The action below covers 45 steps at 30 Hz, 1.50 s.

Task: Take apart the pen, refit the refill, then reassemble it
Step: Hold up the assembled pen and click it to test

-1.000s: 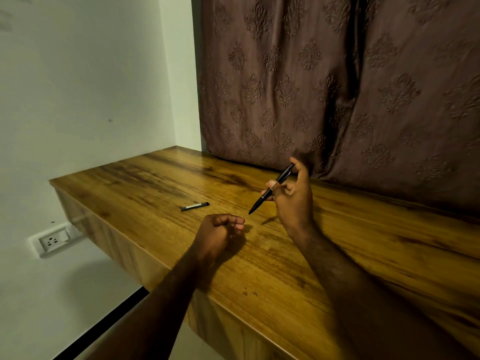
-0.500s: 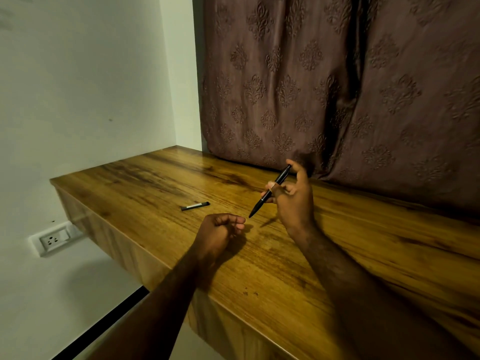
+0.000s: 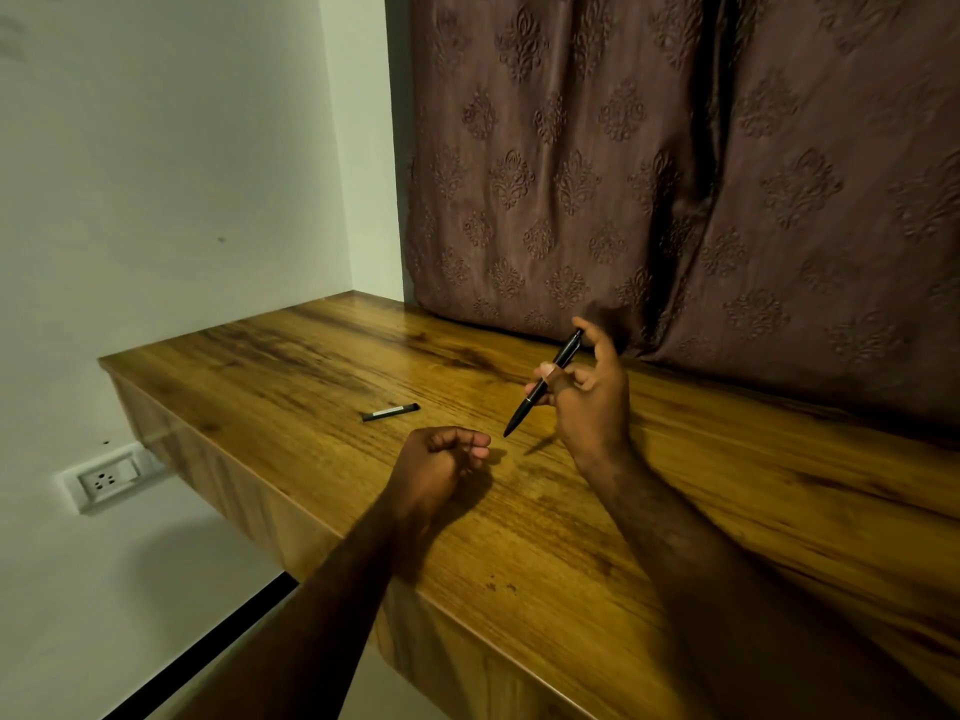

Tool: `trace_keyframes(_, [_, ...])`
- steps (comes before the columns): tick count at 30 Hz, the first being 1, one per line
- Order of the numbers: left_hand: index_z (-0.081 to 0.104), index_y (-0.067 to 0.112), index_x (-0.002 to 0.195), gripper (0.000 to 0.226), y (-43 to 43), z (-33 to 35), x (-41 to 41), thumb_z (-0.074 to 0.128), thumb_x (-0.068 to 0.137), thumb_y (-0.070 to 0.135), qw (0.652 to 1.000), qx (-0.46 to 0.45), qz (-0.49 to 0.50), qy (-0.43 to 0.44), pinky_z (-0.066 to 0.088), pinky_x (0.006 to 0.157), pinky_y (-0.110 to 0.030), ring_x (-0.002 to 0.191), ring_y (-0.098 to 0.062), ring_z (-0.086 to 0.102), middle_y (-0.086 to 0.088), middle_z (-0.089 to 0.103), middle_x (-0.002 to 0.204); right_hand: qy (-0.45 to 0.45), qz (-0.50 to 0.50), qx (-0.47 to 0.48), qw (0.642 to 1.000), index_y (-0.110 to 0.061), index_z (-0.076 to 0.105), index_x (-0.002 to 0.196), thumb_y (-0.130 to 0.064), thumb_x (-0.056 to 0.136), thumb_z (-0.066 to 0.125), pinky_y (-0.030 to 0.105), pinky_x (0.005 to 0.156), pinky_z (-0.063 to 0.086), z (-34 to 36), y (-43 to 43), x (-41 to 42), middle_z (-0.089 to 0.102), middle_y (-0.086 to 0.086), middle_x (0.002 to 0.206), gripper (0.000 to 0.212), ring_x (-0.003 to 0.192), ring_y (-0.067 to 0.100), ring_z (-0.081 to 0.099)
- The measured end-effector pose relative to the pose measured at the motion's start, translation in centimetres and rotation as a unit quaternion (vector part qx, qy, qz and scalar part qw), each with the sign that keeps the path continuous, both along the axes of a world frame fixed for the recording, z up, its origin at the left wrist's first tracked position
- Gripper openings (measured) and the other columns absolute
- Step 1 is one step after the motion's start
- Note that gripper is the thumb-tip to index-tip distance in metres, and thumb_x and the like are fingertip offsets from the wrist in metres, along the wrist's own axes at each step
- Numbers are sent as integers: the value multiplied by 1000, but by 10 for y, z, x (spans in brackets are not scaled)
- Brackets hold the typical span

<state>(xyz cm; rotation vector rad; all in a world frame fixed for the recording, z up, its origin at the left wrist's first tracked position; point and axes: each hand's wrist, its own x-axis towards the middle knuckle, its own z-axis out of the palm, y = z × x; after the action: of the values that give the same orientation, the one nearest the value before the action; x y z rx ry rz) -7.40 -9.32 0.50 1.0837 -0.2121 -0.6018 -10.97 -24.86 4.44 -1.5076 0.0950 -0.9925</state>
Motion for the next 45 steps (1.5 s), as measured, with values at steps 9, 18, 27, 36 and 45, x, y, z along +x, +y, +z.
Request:
trace_keyframes(9, [60, -5, 88, 23, 1, 3, -2, 39, 90, -15, 999, 20, 14, -25, 38, 41, -17, 49, -9, 53, -8, 59, 63, -6, -2, -21, 1000, -36, 43, 133, 0, 89, 61, 27, 68, 59, 0, 3, 0, 69, 14, 87, 60, 71, 16, 73])
trace_keyframes(18, [61, 7, 70, 37, 0, 5, -4, 35, 94, -6, 993, 98, -24, -64, 32, 43, -11, 46, -3, 45, 1, 53, 56, 1, 10, 0, 1000, -30, 45, 130, 0, 90, 59, 38, 62, 60, -1, 2, 0, 70, 13, 83, 53, 69, 23, 74])
trace_keyframes(27, [63, 4, 78, 31, 1, 7, -6, 40, 91, -11, 992, 78, 3, -100, 39, 45, -13, 49, -5, 51, -2, 61, 60, 3, 24, 9, 1000, -25, 42, 133, 2, 90, 59, 34, 62, 60, 1, 4, 0, 70, 17, 87, 53, 70, 24, 74])
trace_keyframes(36, [67, 11, 87, 29, 5, -8, 2, 46, 87, -9, 957, 173, 69, -222, 51, 58, -16, 67, -8, 60, 2, 66, 77, -14, 16, 35, 999, -27, 40, 136, 3, 90, 58, 32, 62, 60, 4, 3, -1, 68, 17, 89, 57, 72, 23, 74])
trace_keyframes(45, [75, 7, 58, 58, 2, -8, 1, 32, 95, -4, 944, 202, -12, -259, 32, 44, -8, 46, -1, 46, 5, 55, 53, -13, 18, 46, 999, -26, 40, 140, 2, 90, 59, 27, 61, 58, 3, 2, -1, 70, 15, 90, 60, 71, 21, 74])
